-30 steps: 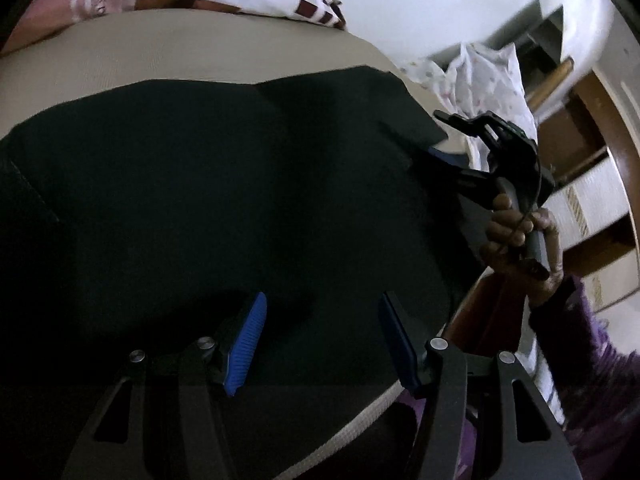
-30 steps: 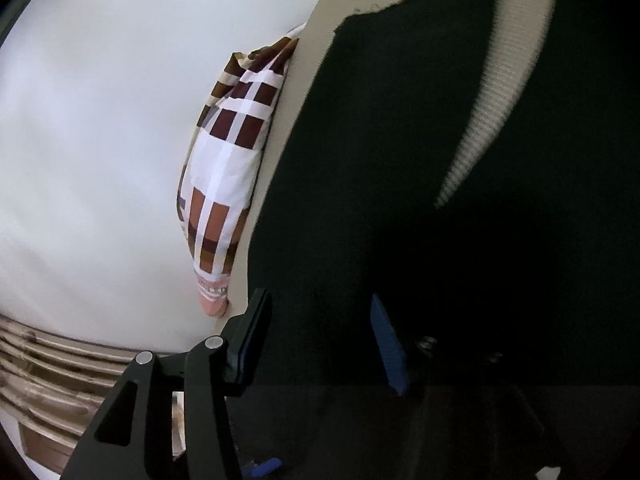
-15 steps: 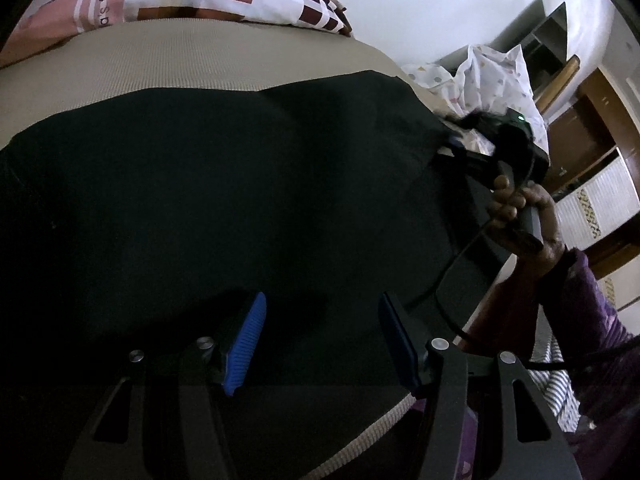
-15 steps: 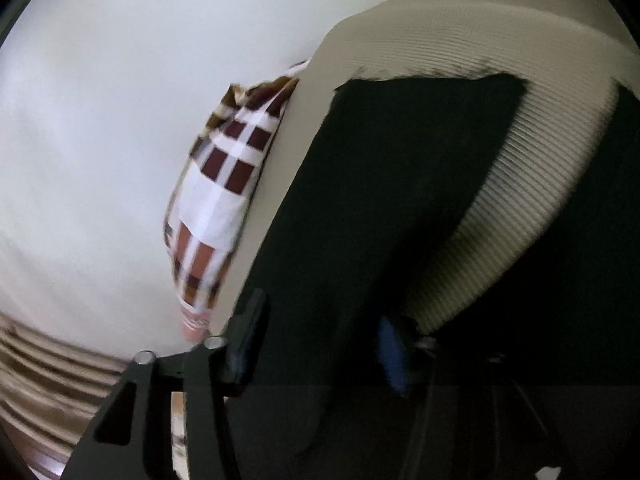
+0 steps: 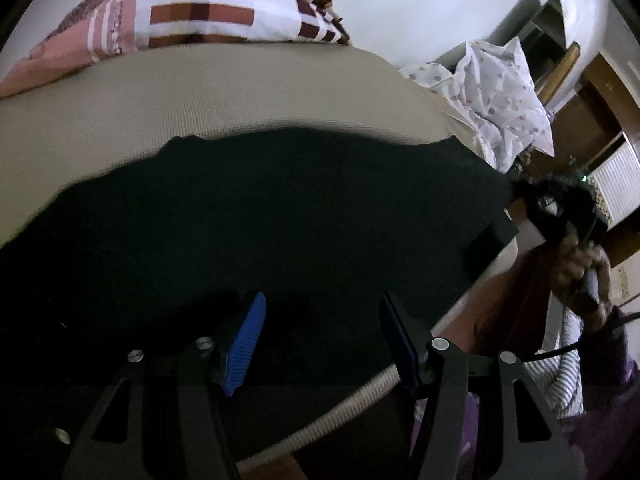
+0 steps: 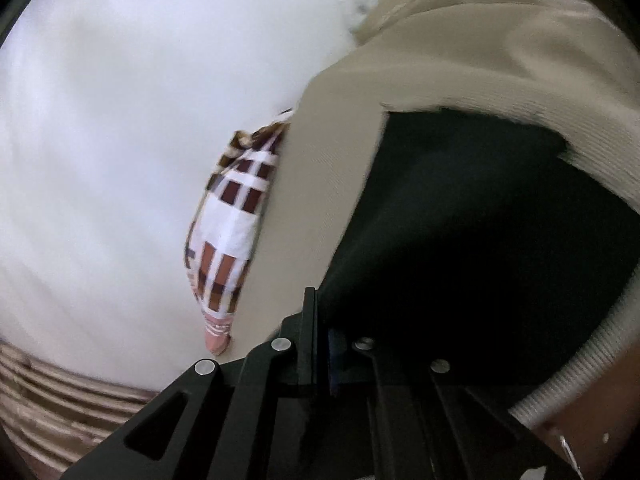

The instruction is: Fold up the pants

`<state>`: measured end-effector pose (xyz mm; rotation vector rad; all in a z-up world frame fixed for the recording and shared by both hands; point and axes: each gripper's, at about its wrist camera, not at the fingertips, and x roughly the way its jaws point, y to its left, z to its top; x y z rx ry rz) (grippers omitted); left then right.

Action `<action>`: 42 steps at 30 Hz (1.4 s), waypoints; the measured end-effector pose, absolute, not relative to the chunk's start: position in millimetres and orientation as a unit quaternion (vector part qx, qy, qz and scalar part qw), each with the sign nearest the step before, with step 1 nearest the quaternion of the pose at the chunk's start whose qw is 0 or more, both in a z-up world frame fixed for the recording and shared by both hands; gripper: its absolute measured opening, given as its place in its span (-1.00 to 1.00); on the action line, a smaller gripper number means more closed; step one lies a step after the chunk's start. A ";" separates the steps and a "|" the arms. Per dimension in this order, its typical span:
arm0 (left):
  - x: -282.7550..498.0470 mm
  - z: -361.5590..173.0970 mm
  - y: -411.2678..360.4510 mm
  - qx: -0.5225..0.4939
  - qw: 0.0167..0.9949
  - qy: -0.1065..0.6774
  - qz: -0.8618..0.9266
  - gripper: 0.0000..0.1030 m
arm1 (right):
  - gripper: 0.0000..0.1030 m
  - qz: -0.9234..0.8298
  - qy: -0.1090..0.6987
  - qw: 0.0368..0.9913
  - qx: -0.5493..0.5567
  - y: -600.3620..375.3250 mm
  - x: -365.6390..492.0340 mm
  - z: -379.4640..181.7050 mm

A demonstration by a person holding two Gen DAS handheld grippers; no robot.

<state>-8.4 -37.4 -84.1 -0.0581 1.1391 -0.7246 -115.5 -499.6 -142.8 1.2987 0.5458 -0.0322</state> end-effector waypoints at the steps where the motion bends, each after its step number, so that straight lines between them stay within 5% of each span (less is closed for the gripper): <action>1: -11.0 -82.3 -36.8 -0.026 0.780 0.527 -0.337 0.17 | -0.90 -0.028 0.266 0.755 0.599 -498.1 -127.8 -152.1; 7: -32.1 -78.5 -38.9 -0.022 0.777 0.527 -0.344 0.17 | -0.94 -0.051 0.308 0.696 0.647 -488.7 -155.2 -226.6; 13: -38.7 -80.4 -40.6 -0.036 0.777 0.526 -0.345 0.17 | -0.72 -0.019 0.246 0.681 0.690 -504.4 -172.0 -241.1; 19: -40.6 -81.6 -27.6 -0.062 0.779 0.524 -0.339 0.17 | -0.85 -0.017 0.253 0.705 0.663 -509.2 -176.5 -241.6; 31: -52.0 -66.0 152.5 -0.258 0.840 0.456 -0.141 0.17 | -0.91 -0.045 0.240 0.703 0.668 -504.0 -184.8 -244.6; 37: -70.5 -78.5 249.2 -0.313 0.824 0.469 -0.052 0.17 | -0.85 -0.030 0.234 0.693 0.682 -502.1 -179.7 -249.5; 42: -73.3 -110.2 257.2 -0.334 0.789 0.510 -0.080 0.17 | -0.86 -0.030 0.234 0.687 0.687 -501.4 -178.6 -250.3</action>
